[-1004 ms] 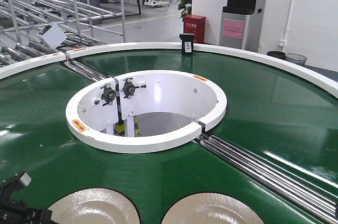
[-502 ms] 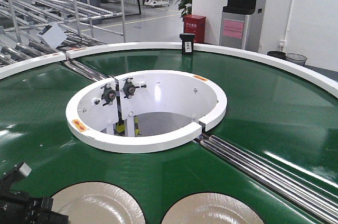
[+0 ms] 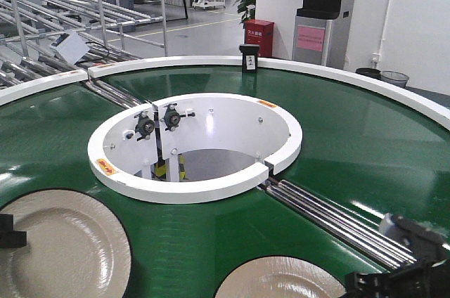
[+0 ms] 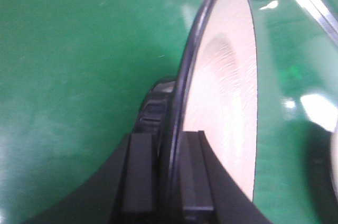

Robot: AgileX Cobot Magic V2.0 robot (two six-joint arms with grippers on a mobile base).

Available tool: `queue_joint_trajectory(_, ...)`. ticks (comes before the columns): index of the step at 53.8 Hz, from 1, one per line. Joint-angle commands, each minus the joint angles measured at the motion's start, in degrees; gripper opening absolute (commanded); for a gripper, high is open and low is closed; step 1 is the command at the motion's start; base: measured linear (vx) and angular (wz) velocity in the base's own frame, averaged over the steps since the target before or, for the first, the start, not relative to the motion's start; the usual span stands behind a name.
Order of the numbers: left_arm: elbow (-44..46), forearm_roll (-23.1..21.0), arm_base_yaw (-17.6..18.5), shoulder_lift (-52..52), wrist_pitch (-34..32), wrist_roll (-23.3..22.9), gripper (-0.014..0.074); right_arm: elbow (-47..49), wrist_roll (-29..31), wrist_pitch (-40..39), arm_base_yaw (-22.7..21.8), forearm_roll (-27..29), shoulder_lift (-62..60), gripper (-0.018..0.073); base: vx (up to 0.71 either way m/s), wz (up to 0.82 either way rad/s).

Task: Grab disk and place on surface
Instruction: 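Close both grippers on the plate rims and lift the plates upright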

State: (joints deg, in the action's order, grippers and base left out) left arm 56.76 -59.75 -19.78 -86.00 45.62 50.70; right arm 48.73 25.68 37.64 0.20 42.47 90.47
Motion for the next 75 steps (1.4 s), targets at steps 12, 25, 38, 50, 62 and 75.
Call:
queue_joint_trajectory(12, 1.4, -6.5, 0.2, 3.0, 3.6, -3.2, -0.0002, 1.8, 23.3, 2.4, -0.1, 28.2, 9.9, 0.0505, 0.00, 0.00)
queue_joint_trajectory(25, 1.4, -9.6, 0.4, 3.0, 4.1, -3.2, -0.0001, 1.8, 24.5, 5.4, -0.3, 32.0, 10.6, 0.0254, 0.00, 0.00)
queue_joint_trajectory(38, 1.4, -9.5, 0.4, 3.0, 5.3, -3.2, -0.0001, 1.8, 24.5, 7.5, -0.3, 31.7, 7.6, -0.0014, 0.00, 0.00)
queue_joint_trajectory(50, 1.2, -9.5, 0.4, 3.0, 4.0, -8.8, -0.0001, 3.2, 18.4, 7.2, -0.3, 31.8, -1.5, -0.0008, 0.00, 0.00)
queue_joint_trajectory(62, 1.2, -9.8, 0.5, 3.0, 6.3, -11.7, -0.0001, 11.1, 5.2, 9.6, -0.2, 31.8, -9.2, -0.0008, 0.00, 0.00)
queue_joint_trajectory(75, 1.2, -13.0, 6.2, 3.0, 6.6, -15.7, -0.0001, 23.6, -3.8, 12.2, 1.2, 31.4, -8.8, -0.0007, 0.00, 0.00)
